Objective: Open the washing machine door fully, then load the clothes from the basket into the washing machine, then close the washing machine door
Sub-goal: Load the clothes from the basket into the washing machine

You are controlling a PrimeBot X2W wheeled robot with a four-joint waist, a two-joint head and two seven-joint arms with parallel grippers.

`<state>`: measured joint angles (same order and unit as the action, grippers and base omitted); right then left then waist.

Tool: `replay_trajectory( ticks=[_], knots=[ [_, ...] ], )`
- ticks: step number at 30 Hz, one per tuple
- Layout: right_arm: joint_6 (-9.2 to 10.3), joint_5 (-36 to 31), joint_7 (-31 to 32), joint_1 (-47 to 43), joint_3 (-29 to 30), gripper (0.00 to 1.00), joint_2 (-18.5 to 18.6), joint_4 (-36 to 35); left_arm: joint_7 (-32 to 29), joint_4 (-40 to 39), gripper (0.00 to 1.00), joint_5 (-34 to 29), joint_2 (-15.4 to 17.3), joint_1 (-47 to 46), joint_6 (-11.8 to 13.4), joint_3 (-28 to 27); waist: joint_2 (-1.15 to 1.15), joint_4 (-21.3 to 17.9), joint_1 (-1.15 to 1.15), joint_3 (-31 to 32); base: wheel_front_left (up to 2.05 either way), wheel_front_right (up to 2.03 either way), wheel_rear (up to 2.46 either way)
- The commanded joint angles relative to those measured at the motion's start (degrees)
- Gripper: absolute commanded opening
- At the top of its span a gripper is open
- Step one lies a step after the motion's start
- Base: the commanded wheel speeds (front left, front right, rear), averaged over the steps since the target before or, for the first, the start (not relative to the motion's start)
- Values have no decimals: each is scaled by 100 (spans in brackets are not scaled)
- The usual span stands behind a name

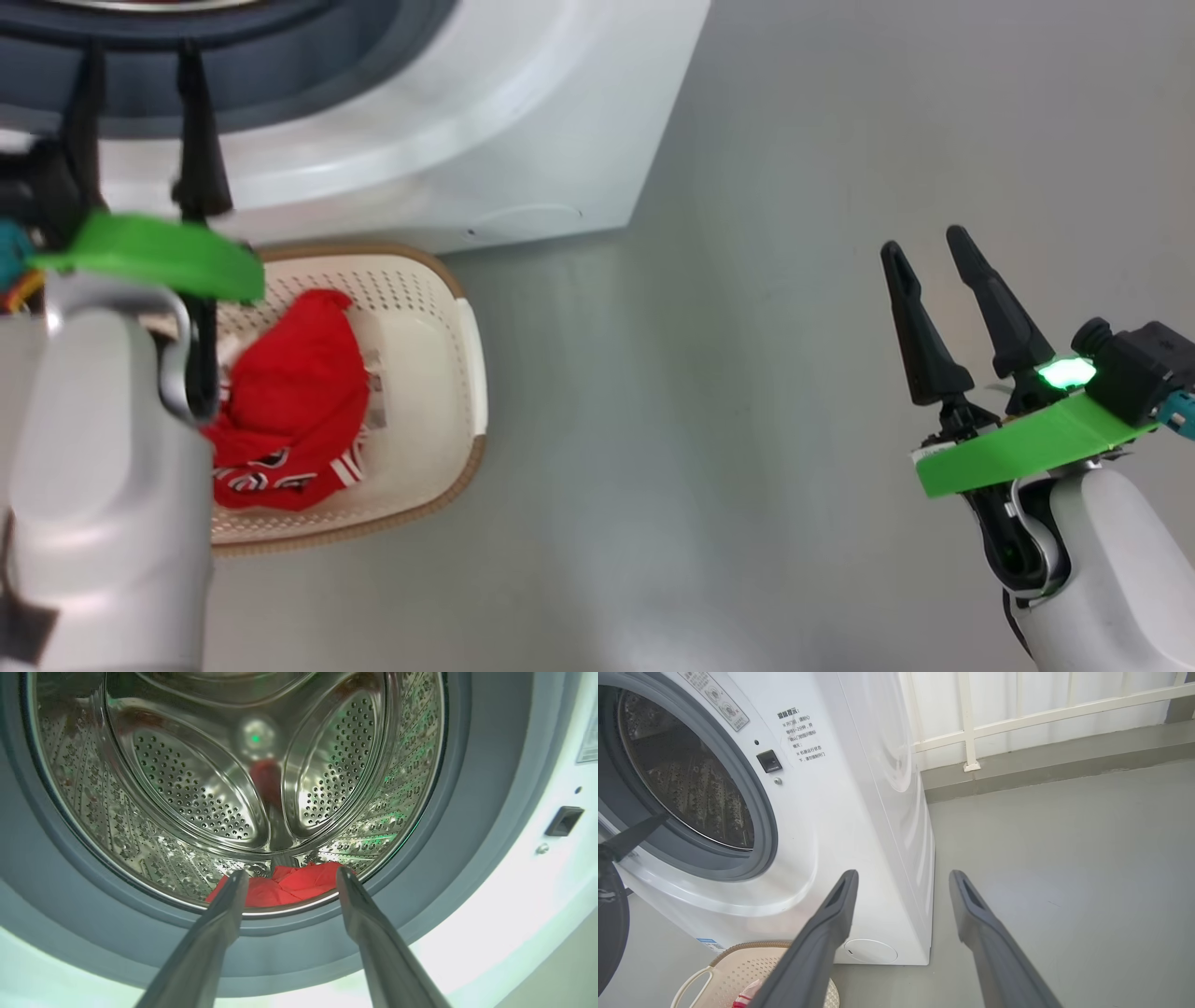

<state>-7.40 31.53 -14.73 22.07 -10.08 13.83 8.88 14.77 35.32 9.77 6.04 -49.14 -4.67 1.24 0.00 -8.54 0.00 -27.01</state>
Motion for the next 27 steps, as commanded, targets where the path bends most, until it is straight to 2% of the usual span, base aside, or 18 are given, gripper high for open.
replay_trajectory(
  ticks=[1, 13, 27],
  knots=[
    [-9, -2, -27, -186, -64, 100, 70, -106, 23, -255, 100, 15, 167, 256, -60, -146, 0, 162, 0, 248, 0, 0, 0],
    [-9, -17, -27, -537, -114, 100, 179, 6, 23, -1349, 100, 33, 59, 1894, -188, -380, 0, 461, 0, 990, 0, 0, 0],
    [-9, 8, -27, -928, -224, 100, 275, 146, 23, -1904, 100, 164, -88, 3194, -240, -577, 0, 576, 0, 1756, 0, 0, 0]
  ],
)
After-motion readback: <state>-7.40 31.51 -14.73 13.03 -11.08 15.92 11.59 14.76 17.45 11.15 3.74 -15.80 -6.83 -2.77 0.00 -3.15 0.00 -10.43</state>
